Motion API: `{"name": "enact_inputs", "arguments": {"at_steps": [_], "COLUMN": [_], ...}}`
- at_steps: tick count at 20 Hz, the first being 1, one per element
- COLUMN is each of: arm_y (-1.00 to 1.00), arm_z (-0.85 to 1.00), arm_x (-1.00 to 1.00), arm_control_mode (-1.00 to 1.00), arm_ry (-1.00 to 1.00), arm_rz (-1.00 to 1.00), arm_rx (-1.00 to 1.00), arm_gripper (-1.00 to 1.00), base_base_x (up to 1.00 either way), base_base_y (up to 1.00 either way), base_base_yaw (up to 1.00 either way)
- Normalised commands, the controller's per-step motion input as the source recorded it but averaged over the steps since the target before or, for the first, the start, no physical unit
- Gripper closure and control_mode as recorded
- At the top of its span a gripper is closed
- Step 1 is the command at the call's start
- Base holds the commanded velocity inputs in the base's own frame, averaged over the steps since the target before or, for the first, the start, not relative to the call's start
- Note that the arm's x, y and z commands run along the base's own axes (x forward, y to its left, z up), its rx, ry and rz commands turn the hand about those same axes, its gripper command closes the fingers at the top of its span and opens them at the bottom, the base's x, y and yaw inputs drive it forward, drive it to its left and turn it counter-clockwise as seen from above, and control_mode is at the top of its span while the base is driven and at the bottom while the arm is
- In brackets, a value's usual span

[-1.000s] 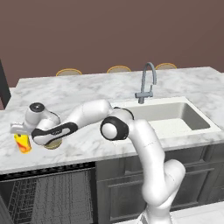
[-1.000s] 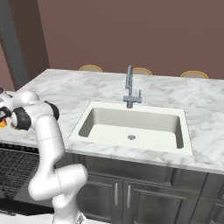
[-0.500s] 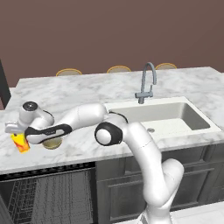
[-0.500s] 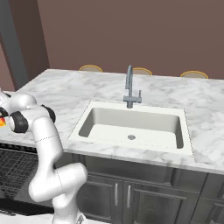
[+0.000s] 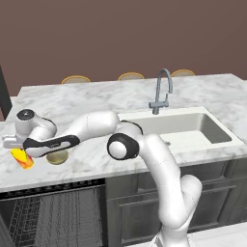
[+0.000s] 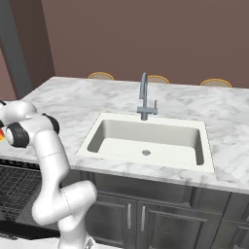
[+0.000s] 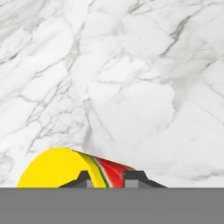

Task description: Pick up the cup and bowl from the counter, place them in the dishwasher, and close the dishwasher door.

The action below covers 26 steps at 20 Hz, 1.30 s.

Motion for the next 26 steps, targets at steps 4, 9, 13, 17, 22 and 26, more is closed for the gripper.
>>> {"name": "enact_inputs", "arguments": {"at_steps": [4, 9, 13, 17, 22, 26], "arm_y": [-0.29, -0.18, -0.13, -0.02, 0.25, 0.45], "arm_z": [0.12, 0.27, 0.38, 0.18, 0.01, 0.0], "arm_x": [-0.5, -0.47, -0.52, -0.55, -0.49, -0.48], "arm_control_mode": [-1.0, -1.0, -1.0, -1.0, -1.0, -1.0], "arm_ry": [-0.13, -0.13, -0.13, -0.1, -0.06, -0.06], "arm_rz": [0.08, 0.15, 0.21, 0.15, 0.06, 0.02], "arm_rx": [0.0, 0.0, -0.02, -0.14, -0.24, -0.29], "arm_gripper": [1.0, 1.0, 1.0, 1.0, 1.0, 1.0], "base_base_x": [0.0, 0.0, 0.0, 0.0, 0.0, 0.0], "base_base_y": [0.0, 0.0, 0.0, 0.0, 0.0, 0.0], "base_base_yaw": [0.0, 0.0, 0.0, 0.0, 0.0, 0.0]}}
